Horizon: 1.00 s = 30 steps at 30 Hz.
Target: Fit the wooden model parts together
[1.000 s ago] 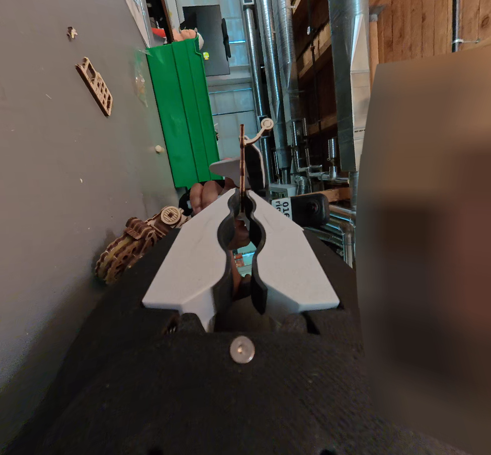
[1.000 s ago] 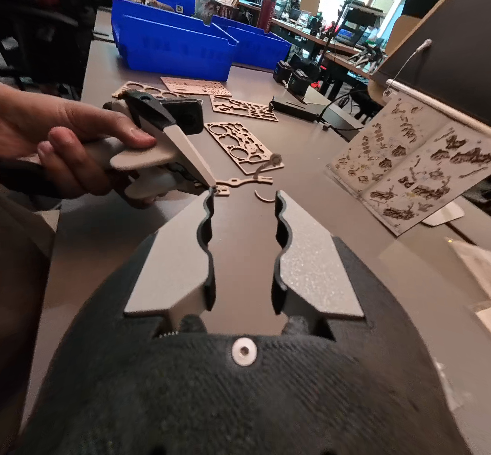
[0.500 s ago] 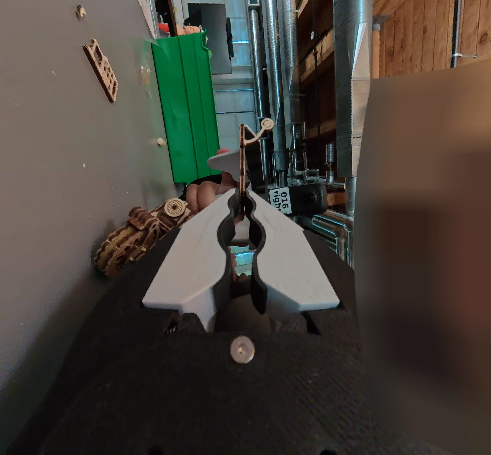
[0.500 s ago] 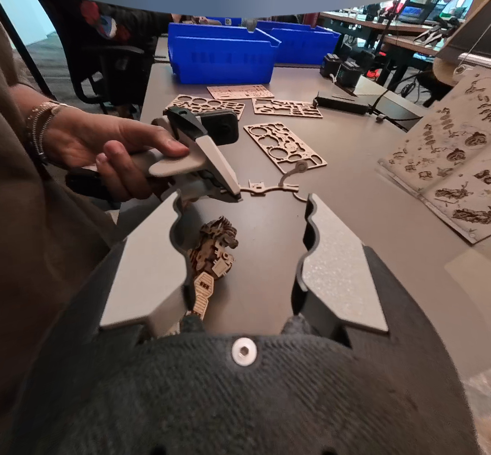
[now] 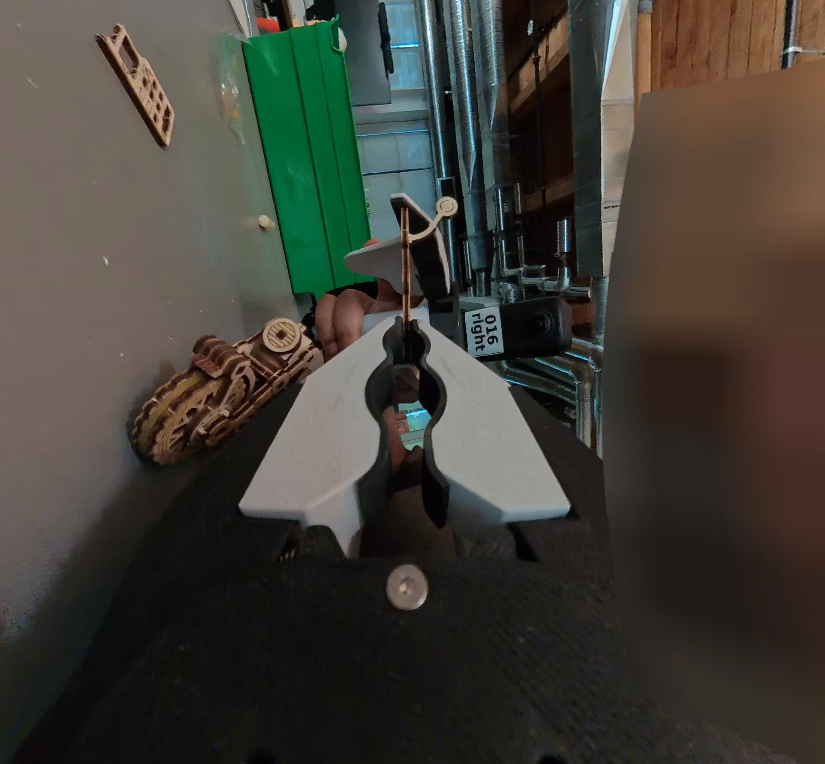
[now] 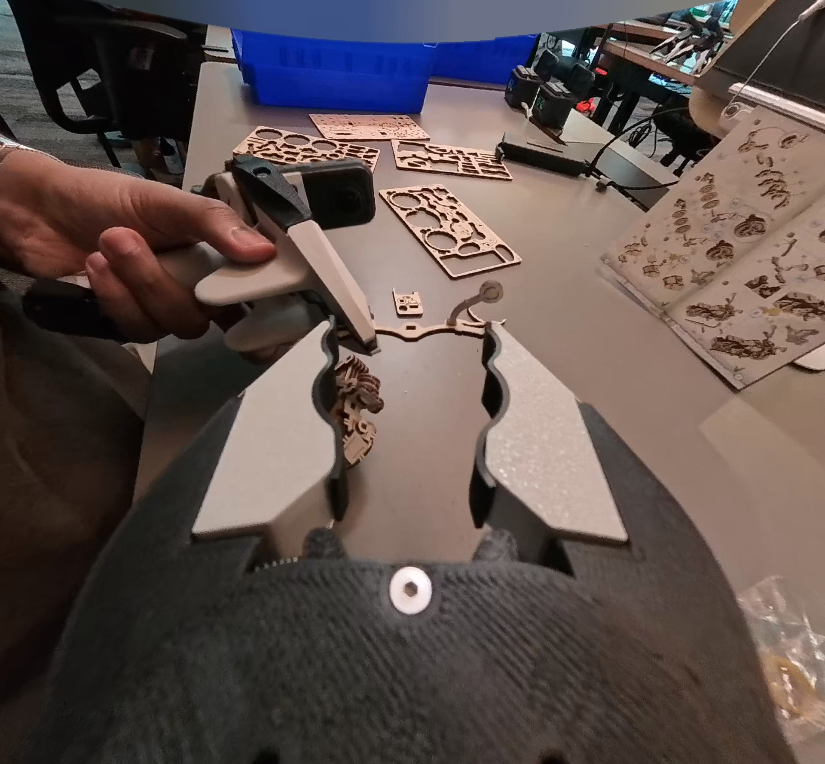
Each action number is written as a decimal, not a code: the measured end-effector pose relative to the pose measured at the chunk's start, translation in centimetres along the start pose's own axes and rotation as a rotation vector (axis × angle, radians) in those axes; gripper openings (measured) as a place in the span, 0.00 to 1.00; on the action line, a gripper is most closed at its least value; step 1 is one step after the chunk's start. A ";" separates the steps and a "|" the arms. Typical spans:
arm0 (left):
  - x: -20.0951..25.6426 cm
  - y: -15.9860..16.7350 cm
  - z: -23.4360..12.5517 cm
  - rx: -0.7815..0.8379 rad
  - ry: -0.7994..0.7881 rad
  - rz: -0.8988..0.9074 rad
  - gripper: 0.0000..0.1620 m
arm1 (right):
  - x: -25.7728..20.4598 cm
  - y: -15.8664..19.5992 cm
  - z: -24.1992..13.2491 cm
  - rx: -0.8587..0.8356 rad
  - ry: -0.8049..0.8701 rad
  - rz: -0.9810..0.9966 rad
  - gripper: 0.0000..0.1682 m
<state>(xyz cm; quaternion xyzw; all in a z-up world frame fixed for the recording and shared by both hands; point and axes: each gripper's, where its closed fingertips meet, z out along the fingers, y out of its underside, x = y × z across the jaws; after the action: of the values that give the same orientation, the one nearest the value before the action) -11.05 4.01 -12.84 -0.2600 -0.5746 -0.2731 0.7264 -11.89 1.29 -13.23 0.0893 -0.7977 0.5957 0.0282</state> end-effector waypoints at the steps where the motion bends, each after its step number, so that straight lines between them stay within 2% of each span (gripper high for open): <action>1: -0.1 0.0 0.0 -0.001 -0.005 0.008 0.00 | 0.0 0.1 0.0 -0.004 0.002 0.002 0.38; 2: -0.1 -0.1 0.0 -0.001 -0.012 0.015 0.00 | 0.2 0.1 0.0 -0.008 0.010 0.004 0.38; 6: 0.0 -2.4 -1.2 0.025 -0.056 0.116 0.13 | 1.7 0.5 -1.1 0.005 0.048 0.097 0.38; 8: -0.2 -2.8 -1.7 -0.048 -0.122 0.258 0.18 | 2.1 0.7 -1.8 0.031 0.025 0.240 0.38; 12: -1.8 -1.2 -2.2 -0.240 -0.284 0.575 0.25 | 1.4 0.7 -2.1 0.091 -0.062 0.477 0.38; 15: -2.8 -0.6 -2.3 -0.275 -0.362 0.725 0.25 | 0.3 1.8 -1.3 0.045 -0.108 0.546 0.38; 20: -2.9 0.4 -2.2 -0.325 -0.341 0.706 0.25 | -0.7 2.7 -0.5 -0.002 -0.173 0.604 0.38; 23: -3.5 0.6 -2.3 -0.358 -0.402 0.797 0.25 | -0.8 3.2 -0.3 -0.018 -0.193 0.615 0.38; 27: -4.4 0.6 -2.4 -0.387 -0.506 0.931 0.24 | -0.2 2.6 -0.8 0.034 -0.202 0.629 0.38; 30: -4.9 0.8 -2.4 -0.417 -0.532 0.944 0.24 | -0.2 2.3 -1.0 0.055 -0.211 0.657 0.38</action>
<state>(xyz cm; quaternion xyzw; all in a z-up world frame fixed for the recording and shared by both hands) -9.74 3.39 -18.15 -0.6852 -0.4935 0.0478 0.5336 -12.14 2.90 -15.14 -0.1107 -0.7661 0.5816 -0.2502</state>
